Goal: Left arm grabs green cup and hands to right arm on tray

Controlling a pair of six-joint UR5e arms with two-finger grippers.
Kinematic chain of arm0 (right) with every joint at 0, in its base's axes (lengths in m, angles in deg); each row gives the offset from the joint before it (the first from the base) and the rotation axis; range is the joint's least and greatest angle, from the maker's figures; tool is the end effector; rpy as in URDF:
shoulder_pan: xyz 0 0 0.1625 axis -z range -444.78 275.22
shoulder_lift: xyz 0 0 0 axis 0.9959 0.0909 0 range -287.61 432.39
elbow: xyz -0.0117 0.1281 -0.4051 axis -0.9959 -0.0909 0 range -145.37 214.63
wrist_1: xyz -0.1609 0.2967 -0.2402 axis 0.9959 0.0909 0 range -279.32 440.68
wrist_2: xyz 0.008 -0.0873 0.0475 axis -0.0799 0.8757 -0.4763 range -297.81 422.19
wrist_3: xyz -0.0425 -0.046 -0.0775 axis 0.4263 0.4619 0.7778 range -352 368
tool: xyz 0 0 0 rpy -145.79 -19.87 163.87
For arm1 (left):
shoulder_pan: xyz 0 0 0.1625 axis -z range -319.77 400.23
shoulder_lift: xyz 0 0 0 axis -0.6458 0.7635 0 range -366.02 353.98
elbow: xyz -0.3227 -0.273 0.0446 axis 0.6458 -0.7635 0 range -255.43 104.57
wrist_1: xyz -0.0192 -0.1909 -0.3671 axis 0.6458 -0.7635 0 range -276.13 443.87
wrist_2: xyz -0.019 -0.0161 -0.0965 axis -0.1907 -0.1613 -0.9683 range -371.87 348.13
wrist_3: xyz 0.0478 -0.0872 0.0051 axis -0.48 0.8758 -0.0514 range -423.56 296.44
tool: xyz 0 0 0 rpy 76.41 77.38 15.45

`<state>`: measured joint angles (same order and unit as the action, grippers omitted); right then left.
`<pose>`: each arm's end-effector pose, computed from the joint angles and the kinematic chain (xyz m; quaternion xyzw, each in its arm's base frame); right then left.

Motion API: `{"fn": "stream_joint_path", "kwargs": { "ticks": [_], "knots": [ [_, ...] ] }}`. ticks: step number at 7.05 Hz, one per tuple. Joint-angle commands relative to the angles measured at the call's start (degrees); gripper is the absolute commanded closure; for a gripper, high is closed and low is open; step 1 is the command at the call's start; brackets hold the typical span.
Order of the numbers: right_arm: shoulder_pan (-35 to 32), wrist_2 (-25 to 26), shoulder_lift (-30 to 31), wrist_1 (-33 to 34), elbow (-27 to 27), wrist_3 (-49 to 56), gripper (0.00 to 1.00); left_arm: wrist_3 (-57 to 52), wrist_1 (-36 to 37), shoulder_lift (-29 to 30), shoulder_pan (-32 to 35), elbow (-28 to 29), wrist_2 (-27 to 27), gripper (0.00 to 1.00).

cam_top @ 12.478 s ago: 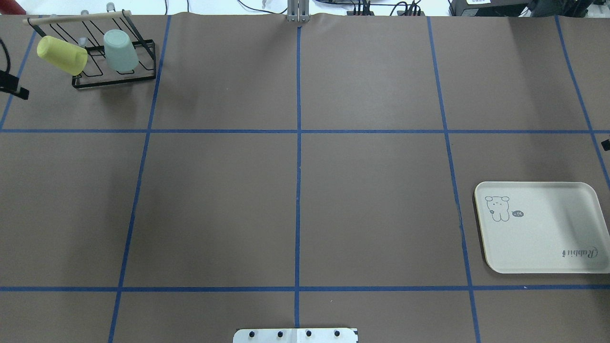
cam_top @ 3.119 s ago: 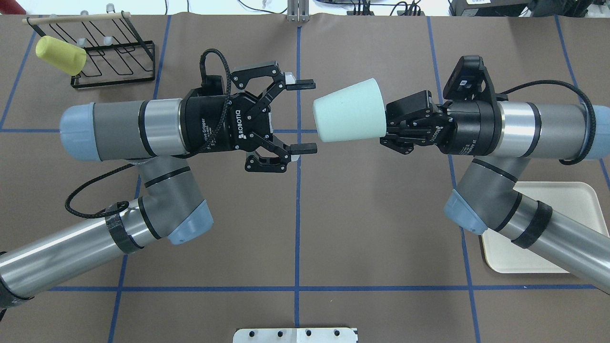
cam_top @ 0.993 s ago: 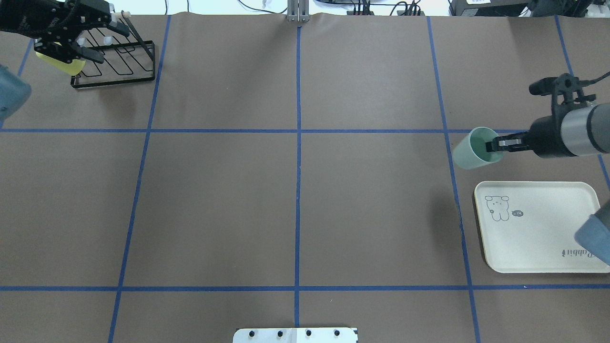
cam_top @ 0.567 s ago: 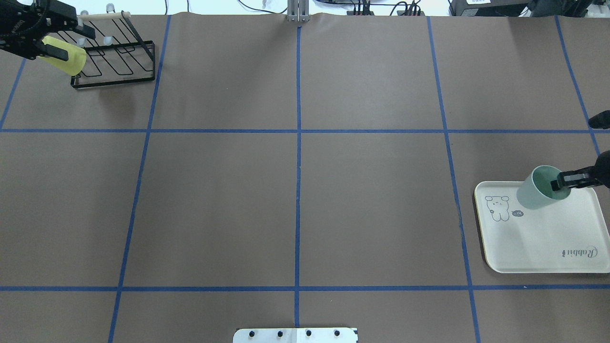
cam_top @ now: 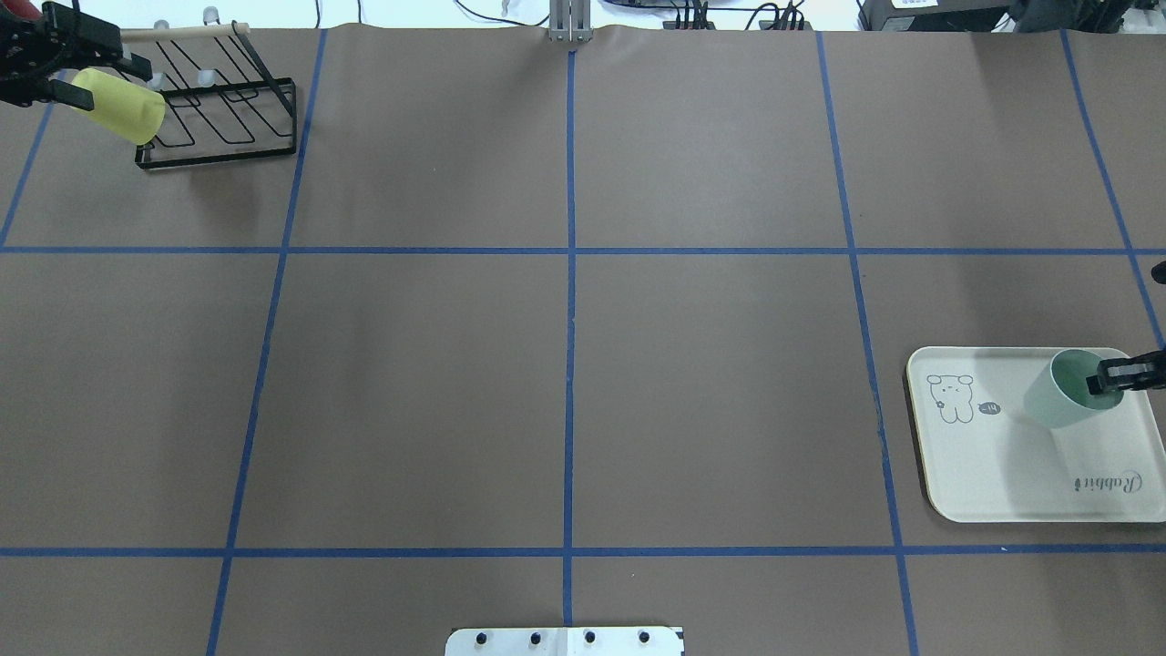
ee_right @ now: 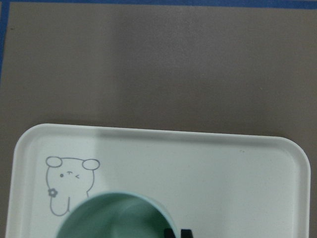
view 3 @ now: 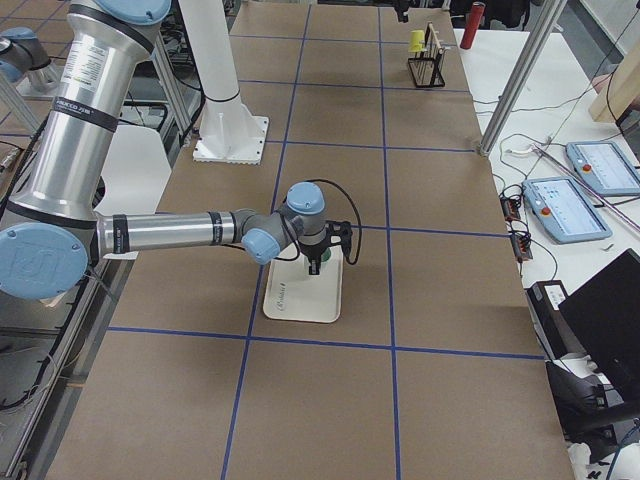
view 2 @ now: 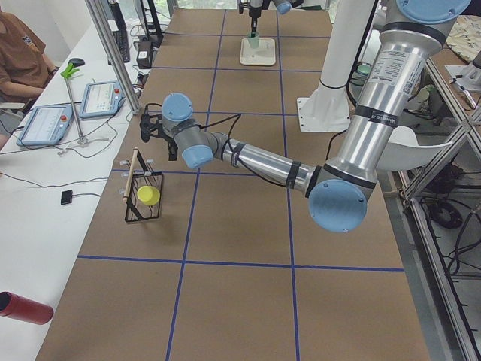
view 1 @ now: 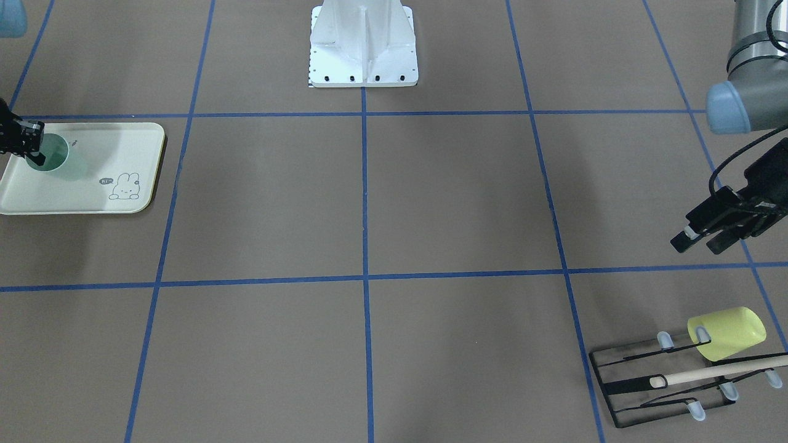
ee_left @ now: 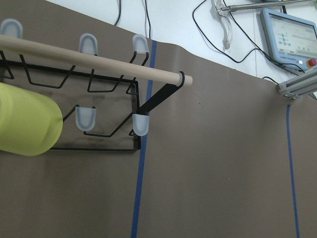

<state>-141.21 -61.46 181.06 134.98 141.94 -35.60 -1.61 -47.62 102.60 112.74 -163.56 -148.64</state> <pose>-0.1480 -0.3640 0.5867 0.0484 -0.3925 -0.0052 0.9185 0.1288 -0.6112 0.4034 0.1220 0.5522 -0.1245 0.8153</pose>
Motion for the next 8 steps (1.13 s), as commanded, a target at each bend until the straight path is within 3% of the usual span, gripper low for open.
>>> {"fn": "stream_joint_path", "kwargs": {
  "ticks": [1,4,5,7,8],
  "knots": [
    [1.3,0.0,0.6,-2.5,-1.7,-0.1,1.0,-1.5,0.9,-0.2,0.4,-0.5,0.4,0.0],
    [3.6,0.2,1.3,-2.8,-1.8,0.0,0.98,-1.6,2.7,-1.0,0.4,-3.1,0.3,0.0],
    [3.6,0.2,1.2,-2.8,-1.7,-0.1,0.01,-1.6,4.8,-1.0,0.4,-4.6,0.3,0.0],
    [2.8,0.1,1.4,-3.0,0.3,0.0,0.0,-2.2,5.3,-2.4,0.4,-6.1,0.4,0.0],
    [-0.9,-0.5,1.4,-3.0,2.5,0.1,0.0,-6.1,5.5,-4.7,0.5,-6.9,1.4,0.0]
  ]
}}
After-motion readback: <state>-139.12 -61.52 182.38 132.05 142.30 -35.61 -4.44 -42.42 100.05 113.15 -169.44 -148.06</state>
